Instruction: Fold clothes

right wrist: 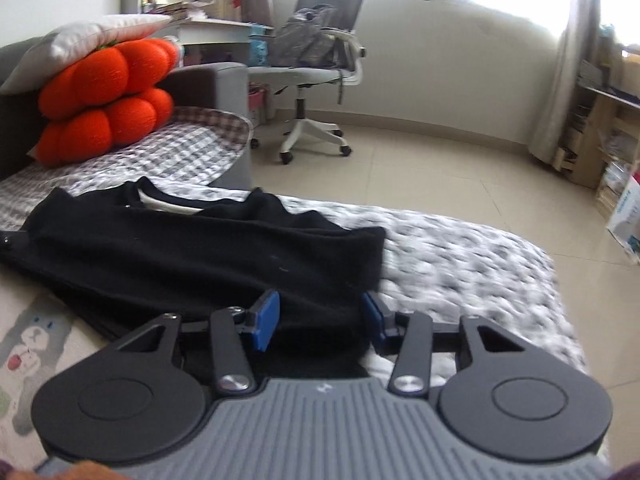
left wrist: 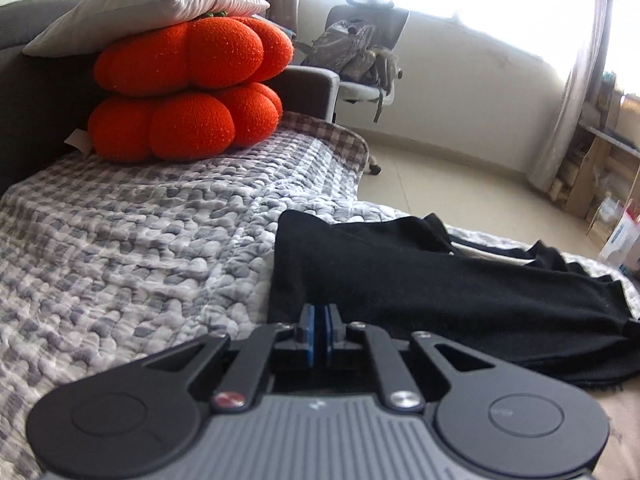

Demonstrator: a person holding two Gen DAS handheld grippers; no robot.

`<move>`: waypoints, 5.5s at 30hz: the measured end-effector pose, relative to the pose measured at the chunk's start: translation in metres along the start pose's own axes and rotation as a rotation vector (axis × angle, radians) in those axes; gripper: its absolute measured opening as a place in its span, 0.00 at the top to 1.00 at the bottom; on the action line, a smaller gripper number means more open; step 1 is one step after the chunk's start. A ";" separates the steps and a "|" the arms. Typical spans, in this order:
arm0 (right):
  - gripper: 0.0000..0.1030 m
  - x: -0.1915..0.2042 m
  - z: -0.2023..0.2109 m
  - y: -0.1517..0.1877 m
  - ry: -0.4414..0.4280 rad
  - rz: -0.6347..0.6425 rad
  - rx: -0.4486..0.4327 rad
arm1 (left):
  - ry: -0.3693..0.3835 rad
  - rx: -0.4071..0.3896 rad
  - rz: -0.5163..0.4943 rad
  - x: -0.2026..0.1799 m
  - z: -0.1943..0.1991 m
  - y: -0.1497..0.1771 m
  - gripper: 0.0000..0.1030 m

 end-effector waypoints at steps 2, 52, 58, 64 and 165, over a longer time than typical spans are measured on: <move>0.52 -0.003 0.010 0.002 -0.044 -0.015 -0.011 | 0.021 -0.005 0.008 0.003 0.005 0.002 0.94; 0.63 -0.039 0.188 0.125 -0.535 -0.517 0.500 | 0.304 0.658 0.190 0.108 0.169 0.106 0.83; 0.62 -0.047 0.189 0.128 -0.539 -0.560 0.510 | 0.324 0.603 0.158 0.103 0.183 0.104 0.94; 0.61 -0.051 0.192 0.129 -0.543 -0.591 0.503 | 0.289 0.579 0.149 0.117 0.186 0.101 0.94; 0.43 -0.042 0.074 0.048 -0.239 -0.230 0.097 | 0.156 0.134 -0.060 0.039 0.063 0.017 0.64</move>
Point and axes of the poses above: each gripper's, at about its wrist camera, not at the fingertips, and z roughly against the way its jaws point, x to its left, y to its underside, the point moved 2 cm from there along -z, roughly the way its jaws point, and after that the axes turned 10 degrees about z, right-handed, at the moved point
